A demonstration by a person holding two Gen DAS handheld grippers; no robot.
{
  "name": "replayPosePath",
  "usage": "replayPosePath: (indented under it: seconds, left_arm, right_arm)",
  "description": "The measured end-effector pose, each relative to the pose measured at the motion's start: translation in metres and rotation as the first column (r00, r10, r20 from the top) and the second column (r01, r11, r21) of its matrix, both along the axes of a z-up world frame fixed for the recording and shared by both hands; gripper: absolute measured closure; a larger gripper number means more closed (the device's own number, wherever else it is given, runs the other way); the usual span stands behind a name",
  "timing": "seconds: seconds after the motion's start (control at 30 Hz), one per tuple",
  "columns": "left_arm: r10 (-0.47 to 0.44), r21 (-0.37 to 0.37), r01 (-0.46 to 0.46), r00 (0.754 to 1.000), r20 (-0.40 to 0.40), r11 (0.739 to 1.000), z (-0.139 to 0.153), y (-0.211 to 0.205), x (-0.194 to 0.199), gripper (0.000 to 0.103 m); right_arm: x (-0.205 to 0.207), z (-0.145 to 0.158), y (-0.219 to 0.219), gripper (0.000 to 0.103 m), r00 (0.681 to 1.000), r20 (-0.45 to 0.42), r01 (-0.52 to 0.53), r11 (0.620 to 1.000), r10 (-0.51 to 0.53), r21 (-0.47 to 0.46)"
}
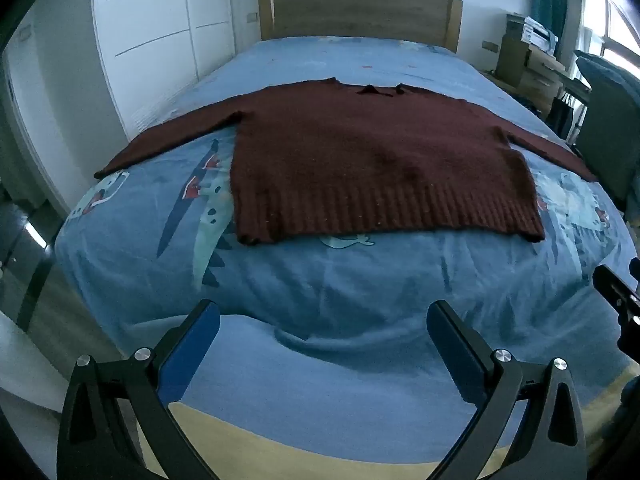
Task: Fold small clothes
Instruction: 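Move both tools toward the dark red sweater on the bed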
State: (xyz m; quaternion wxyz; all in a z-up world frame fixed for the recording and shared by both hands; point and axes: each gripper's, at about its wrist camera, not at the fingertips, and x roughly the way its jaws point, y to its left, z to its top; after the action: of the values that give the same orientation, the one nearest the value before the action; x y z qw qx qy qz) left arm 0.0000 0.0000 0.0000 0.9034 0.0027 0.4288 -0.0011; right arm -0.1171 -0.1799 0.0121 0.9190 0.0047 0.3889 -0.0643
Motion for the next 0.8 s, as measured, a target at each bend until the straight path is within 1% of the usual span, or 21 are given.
replayPosePath:
  seconds: [0.1,0.3,0.4,0.47,0.53,0.6,0.67,0.73,0.8]
  left_arm:
    - [0.005,-0.003,-0.005,1.0,-0.008,1.0,-0.001,0.001,0.003,0.001]
    - [0.0,0.017,0.0,1.0,-0.018,1.0,0.004,0.006,0.008,0.001]
    - [0.004,0.026,-0.004,1.0,0.004,1.0,0.007,0.005,0.009,0.001]
    - [0.001,0.026,-0.001,1.0,0.01,1.0,0.01,0.005,0.014,0.001]
    - [-0.005,0.037,0.005,1.0,0.0,0.999,0.013,0.005,0.018,0.001]
    - [-0.014,0.055,0.013,1.0,0.006,0.998,0.017,0.004,0.023,0.001]
    - [-0.022,0.036,0.022,1.0,0.0,0.999,0.019,0.004,0.03,0.001]
    - [-0.023,0.034,0.024,1.0,-0.008,0.999,0.02,0.004,0.034,0.001]
    - [-0.028,0.056,0.029,1.0,-0.013,0.998,0.022,0.003,0.039,0.001]
  right_arm:
    - [0.003,-0.002,-0.001,0.0,1.0,-0.012,-0.004,1.0,0.004,0.005]
    - [0.012,-0.004,-0.001,0.0,0.999,-0.034,-0.015,1.0,0.016,0.025]
    - [0.018,-0.005,-0.002,0.0,0.999,-0.046,-0.021,0.999,0.022,0.029]
    - [0.022,-0.005,-0.003,0.0,0.998,-0.056,-0.024,0.999,0.026,0.031]
    - [0.025,-0.003,-0.004,0.0,0.998,-0.062,-0.027,0.999,0.029,0.033]
    - [0.029,-0.002,-0.005,0.0,0.997,-0.067,-0.029,0.999,0.031,0.035]
    - [0.033,-0.001,-0.008,0.0,0.997,-0.073,-0.026,0.999,0.029,0.04]
    - [0.037,0.0,-0.011,0.0,0.997,-0.079,-0.019,0.999,0.023,0.046]
    - [0.043,0.0,-0.014,0.0,0.996,-0.087,-0.013,0.999,0.017,0.05]
